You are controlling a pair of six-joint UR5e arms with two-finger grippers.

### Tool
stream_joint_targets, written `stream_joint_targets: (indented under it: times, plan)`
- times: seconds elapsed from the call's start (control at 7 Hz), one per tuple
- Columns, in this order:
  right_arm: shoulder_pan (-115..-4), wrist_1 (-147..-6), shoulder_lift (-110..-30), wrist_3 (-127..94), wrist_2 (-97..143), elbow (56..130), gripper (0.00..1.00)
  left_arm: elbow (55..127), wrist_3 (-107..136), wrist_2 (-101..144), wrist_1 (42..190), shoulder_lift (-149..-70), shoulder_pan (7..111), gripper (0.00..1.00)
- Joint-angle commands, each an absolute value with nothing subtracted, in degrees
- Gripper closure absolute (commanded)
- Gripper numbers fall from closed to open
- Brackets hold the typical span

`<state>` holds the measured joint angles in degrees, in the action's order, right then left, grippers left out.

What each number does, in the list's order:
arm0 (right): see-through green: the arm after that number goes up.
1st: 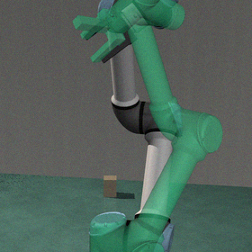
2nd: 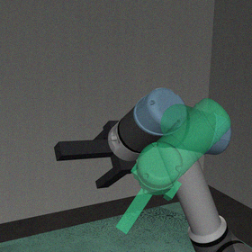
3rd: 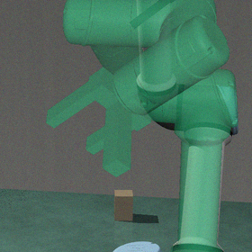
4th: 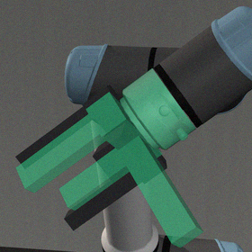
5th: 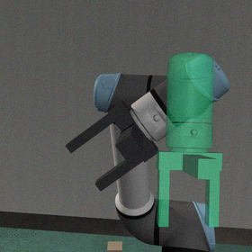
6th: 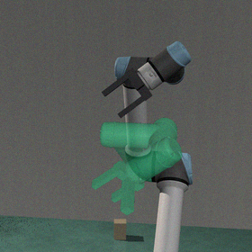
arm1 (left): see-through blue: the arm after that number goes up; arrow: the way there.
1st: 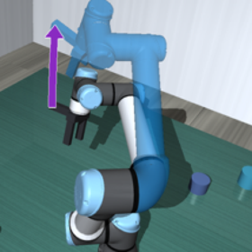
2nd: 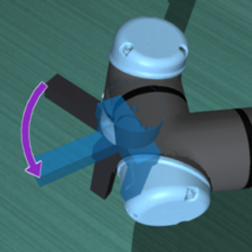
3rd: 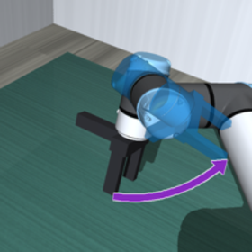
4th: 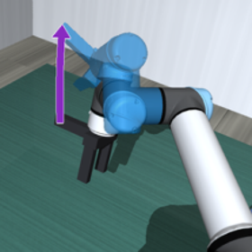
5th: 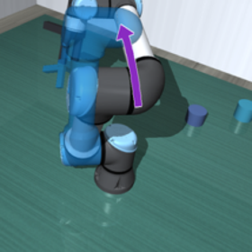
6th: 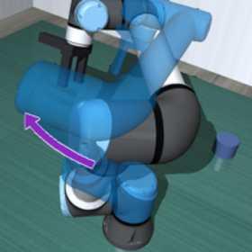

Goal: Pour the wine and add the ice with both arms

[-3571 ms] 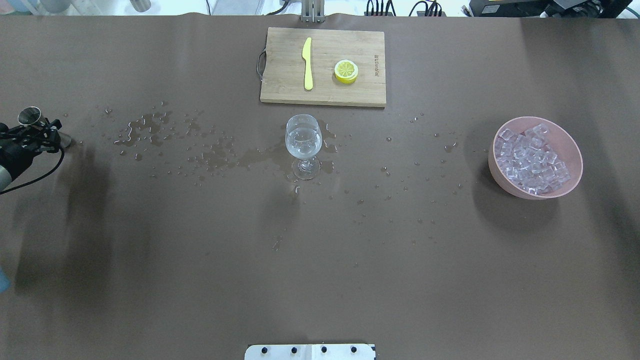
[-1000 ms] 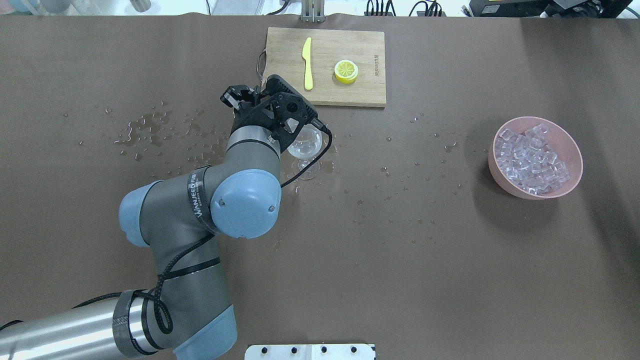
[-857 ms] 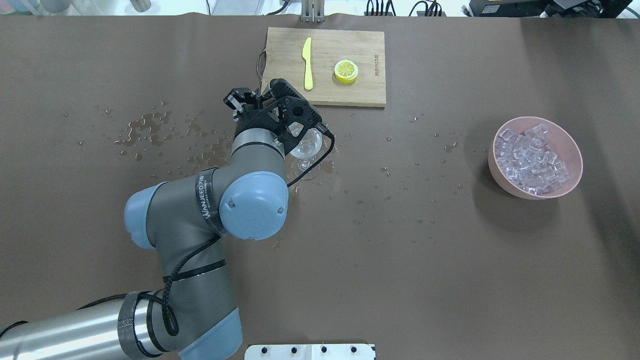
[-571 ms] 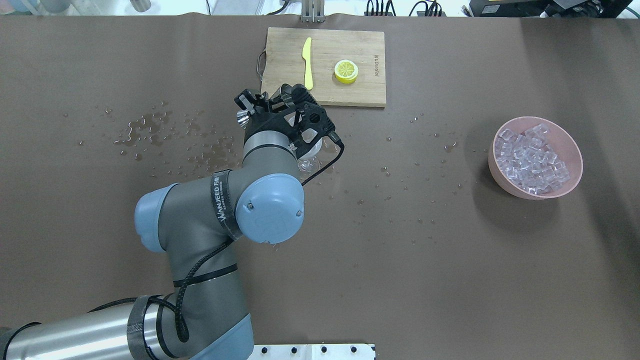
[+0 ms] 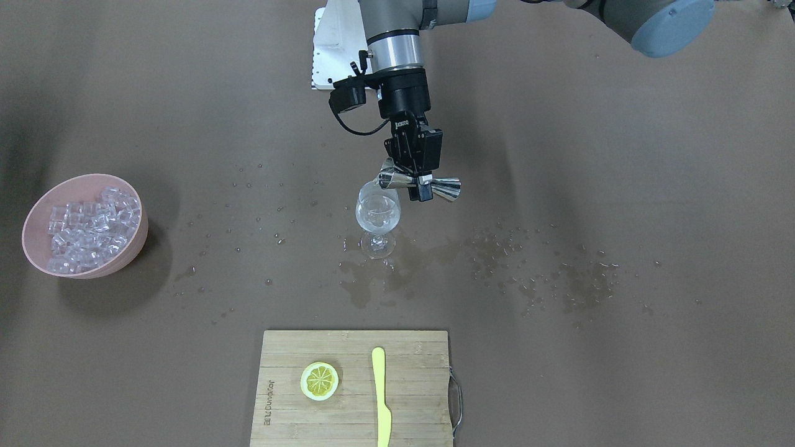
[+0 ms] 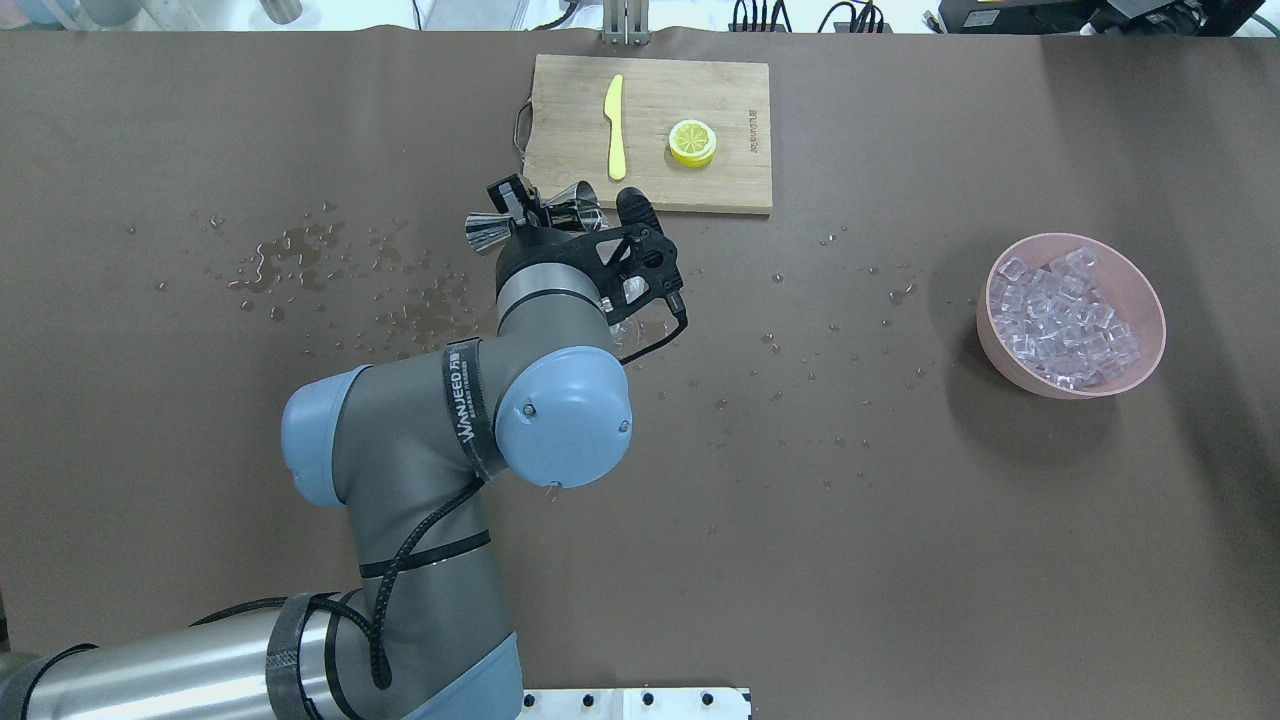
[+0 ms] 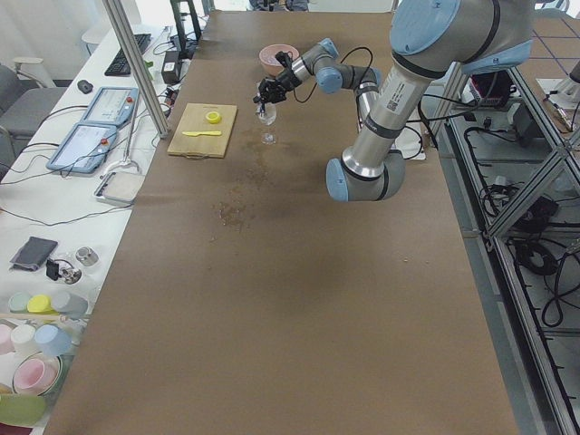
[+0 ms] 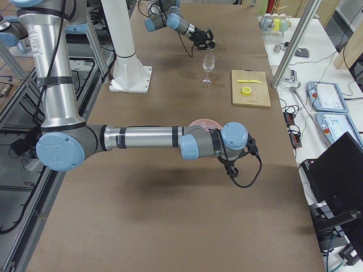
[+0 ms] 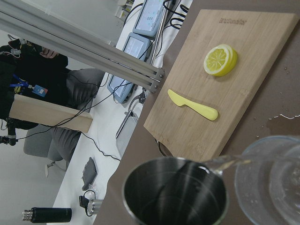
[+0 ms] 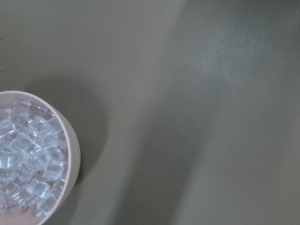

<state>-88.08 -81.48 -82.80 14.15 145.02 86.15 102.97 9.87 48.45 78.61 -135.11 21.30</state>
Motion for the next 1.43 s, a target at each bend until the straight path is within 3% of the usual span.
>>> stream_joint_targets:
  times: [0.0, 0.86, 1.14, 1.29]
  plan:
    - [-88.07, -81.47, -82.79, 14.15, 145.02, 86.13, 0.00, 103.01, 5.03, 48.52, 72.64, -136.84, 21.27, 1.00]
    - [-87.10, -81.39, -82.62, 14.33, 144.93, 85.52, 0.00, 102.31, -10.85, 48.87, 63.54, -139.22, 20.83, 1.00]
    - [-87.10, -81.39, -82.09, 14.33, 144.93, 85.52, 0.00, 103.35, -7.86, 48.96, 70.78, -138.52, 20.92, 1.00]
    - [-87.01, -81.30, -81.83, 14.33, 144.93, 85.87, 0.00, 105.88, 0.53, 49.04, 77.63, -133.73, 21.09, 1.00]
